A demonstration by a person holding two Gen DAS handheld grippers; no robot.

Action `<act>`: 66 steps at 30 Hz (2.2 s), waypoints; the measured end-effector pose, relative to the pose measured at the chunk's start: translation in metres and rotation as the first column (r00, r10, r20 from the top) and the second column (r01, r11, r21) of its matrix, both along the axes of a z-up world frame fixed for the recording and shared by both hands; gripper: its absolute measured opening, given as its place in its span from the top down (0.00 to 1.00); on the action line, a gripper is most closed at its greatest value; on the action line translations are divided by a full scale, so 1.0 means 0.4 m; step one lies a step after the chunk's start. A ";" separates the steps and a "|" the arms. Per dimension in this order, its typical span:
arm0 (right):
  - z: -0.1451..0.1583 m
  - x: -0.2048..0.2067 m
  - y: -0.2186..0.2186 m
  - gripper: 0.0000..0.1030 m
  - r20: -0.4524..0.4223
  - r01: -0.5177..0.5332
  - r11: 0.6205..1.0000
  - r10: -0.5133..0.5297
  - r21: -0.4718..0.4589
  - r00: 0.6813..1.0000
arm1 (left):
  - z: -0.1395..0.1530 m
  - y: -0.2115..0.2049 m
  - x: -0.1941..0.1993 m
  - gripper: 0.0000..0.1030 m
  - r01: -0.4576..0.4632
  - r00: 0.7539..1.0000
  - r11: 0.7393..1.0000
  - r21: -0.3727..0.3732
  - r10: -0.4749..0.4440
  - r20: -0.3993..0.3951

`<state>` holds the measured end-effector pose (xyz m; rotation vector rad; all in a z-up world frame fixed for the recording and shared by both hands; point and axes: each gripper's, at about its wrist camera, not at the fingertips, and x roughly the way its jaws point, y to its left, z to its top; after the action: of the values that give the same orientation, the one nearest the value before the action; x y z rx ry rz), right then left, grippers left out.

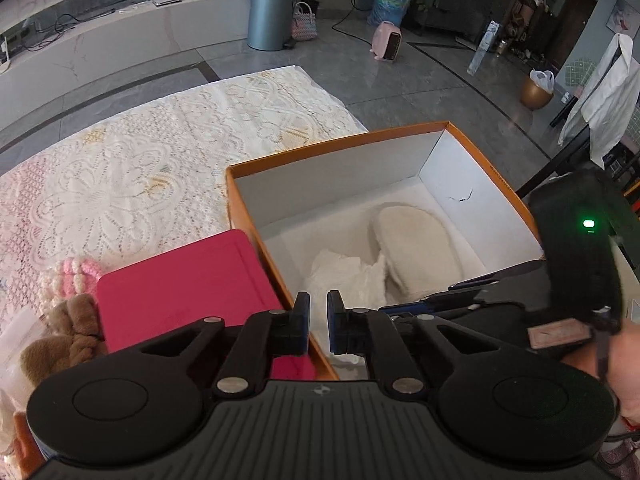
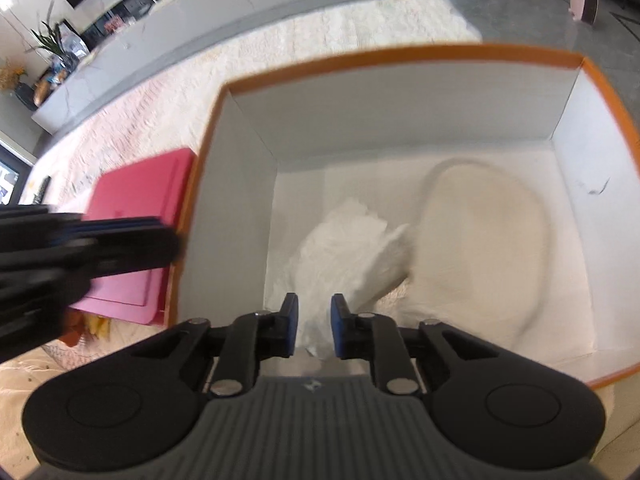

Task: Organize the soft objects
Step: 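Open both tools to drop the bag and cloth into the orange box, then move the left tool to the brown-red sponge while the right tool reaches the brown plush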

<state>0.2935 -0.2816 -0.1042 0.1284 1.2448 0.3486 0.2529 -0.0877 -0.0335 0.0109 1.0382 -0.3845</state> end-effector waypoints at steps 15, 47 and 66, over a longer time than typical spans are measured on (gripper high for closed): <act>0.165 -0.179 0.084 0.72 0.314 -0.015 0.996 0.042 -0.086 0.948 | 0.046 0.102 -0.162 0.90 -0.076 0.986 0.997 -0.034 0.080 0.144; 0.057 -0.438 0.517 0.49 0.487 -0.168 0.984 0.172 -0.053 0.856 | -0.088 0.582 -0.445 0.45 -0.418 0.881 0.908 0.036 0.396 0.261; -0.009 -0.359 0.614 0.66 0.473 -0.216 0.971 0.238 -0.100 0.849 | -0.151 0.624 -0.392 0.35 -0.438 0.879 0.897 -0.060 0.441 0.181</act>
<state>0.1500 -0.0361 -0.1079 -0.1423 0.7674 0.5235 0.0961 0.1621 -0.0938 -0.1993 0.8162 0.0248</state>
